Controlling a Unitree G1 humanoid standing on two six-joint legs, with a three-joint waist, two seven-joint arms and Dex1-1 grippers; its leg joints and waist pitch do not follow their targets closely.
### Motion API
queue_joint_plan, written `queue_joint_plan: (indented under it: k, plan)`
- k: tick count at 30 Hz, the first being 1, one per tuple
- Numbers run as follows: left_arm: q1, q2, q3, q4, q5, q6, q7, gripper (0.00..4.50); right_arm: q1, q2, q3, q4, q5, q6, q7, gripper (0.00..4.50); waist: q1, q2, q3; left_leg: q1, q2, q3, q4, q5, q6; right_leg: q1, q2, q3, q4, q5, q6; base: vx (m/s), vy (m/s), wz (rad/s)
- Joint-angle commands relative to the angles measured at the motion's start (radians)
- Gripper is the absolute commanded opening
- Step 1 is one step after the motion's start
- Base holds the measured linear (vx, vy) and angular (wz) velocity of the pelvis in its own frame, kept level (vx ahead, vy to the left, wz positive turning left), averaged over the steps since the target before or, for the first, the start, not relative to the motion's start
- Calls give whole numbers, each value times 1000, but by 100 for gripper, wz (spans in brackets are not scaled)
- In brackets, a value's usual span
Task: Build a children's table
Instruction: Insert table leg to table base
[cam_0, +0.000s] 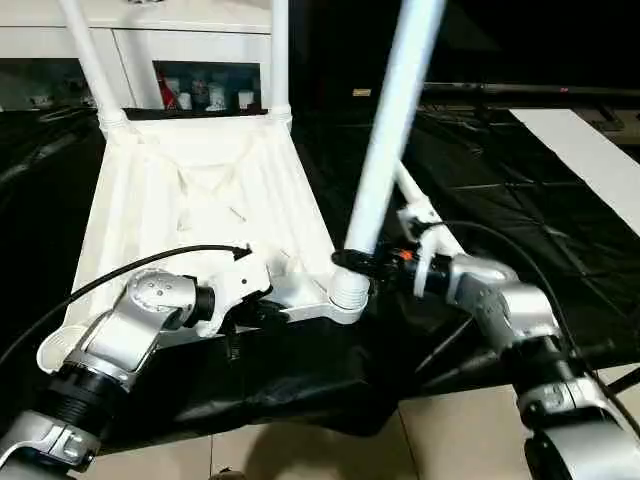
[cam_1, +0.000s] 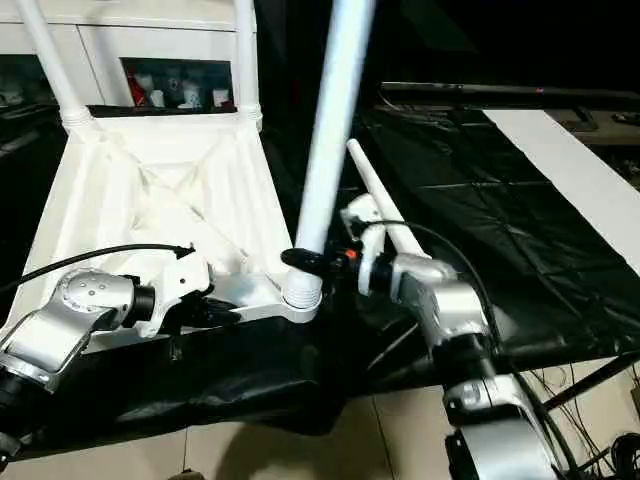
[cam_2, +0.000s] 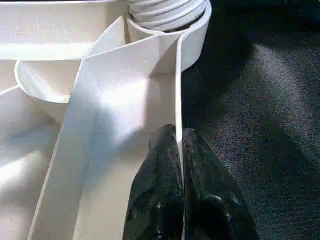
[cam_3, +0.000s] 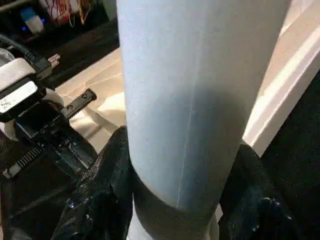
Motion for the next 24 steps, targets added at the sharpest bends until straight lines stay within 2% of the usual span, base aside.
queue_joint_plan:
  k: [1, 2, 3, 5, 10, 12, 18, 19, 21, 24]
  plan:
    - [0, -5, -11, 17, 7, -17, -12, 0, 43, -18, -28, 24, -33, -9, -59, 186, 0, 15, -64, 7, 20, 0, -66, -108, 1, 46, -70, 42, -69, 15, -226, 0, 0, 0]
    - [0, -5, -11, 17, 7, -17, -12, 0, 43, -18, -28, 24, -33, -9, -59, 186, 0, 15, -64, 8, 20, 0, -67, -109, 0, 46, -71, 43, -70, 13, -225, 0, 0, 0]
    - [-4, -10, -12, 23, 8, -17, -9, 0, 59, -14, -37, 16, -27, -19, -71, 186, 0, 20, -64, 9, 20, -1, -67, -115, -3, 45, -70, 42, -70, 8, -227, 0, 0, 0]
    - [-12, -19, -14, 28, 9, -15, -6, 0, 89, -8, -45, -6, -20, -24, -81, 186, -1, 16, -62, 8, 19, 0, -68, -123, -5, 46, -69, 43, -73, -1, -224, 0, 0, 0]
    - [-21, -28, -16, 28, 8, -11, -4, 0, 137, -9, -15, -64, -35, -29, -78, 186, 4, 19, -61, 10, 21, -2, -71, -148, -12, 43, -71, 43, -77, -36, -211, 0, 0, 0]
    - [-20, -33, -17, 18, 7, -6, 2, 0, 165, -17, 26, -134, -58, -36, -72, 186, 6, 14, -60, 9, 21, -2, -72, -139, -9, 45, -70, 43, -77, -37, -206, 0, 0, 0]
    - [-14, -35, -15, 6, 7, 0, 4, 0, 185, -17, 37, -171, -65, -33, -74, 186, 4, 12, -58, 9, 22, -2, -74, -155, -8, 41, -71, 44, -82, -81, -193, 0, 0, 0]
    - [-7, -35, -15, -4, 7, 5, 5, 0, 194, -14, 43, -184, -67, -31, -75, 186, 3, 4, -58, 8, 22, -1, -73, -148, -6, 42, -71, 45, -81, -73, -192, 0, 0, 0]
    - [7, -30, -14, -24, 6, 12, 2, 0, 214, -12, 56, -209, -69, -26, -78, 186, 5, 7, -59, 7, 22, -2, -73, -131, -1, 42, -72, 45, -78, -55, -190, 0, 0, 0]
    - [17, -24, -13, -37, 8, 17, -2, 0, 232, -16, 77, -237, -71, -17, -79, 186, 2, 2, -50, 6, 20, -1, -76, -135, 6, 38, -69, 45, -83, -65, -183, 0, 0, 0]
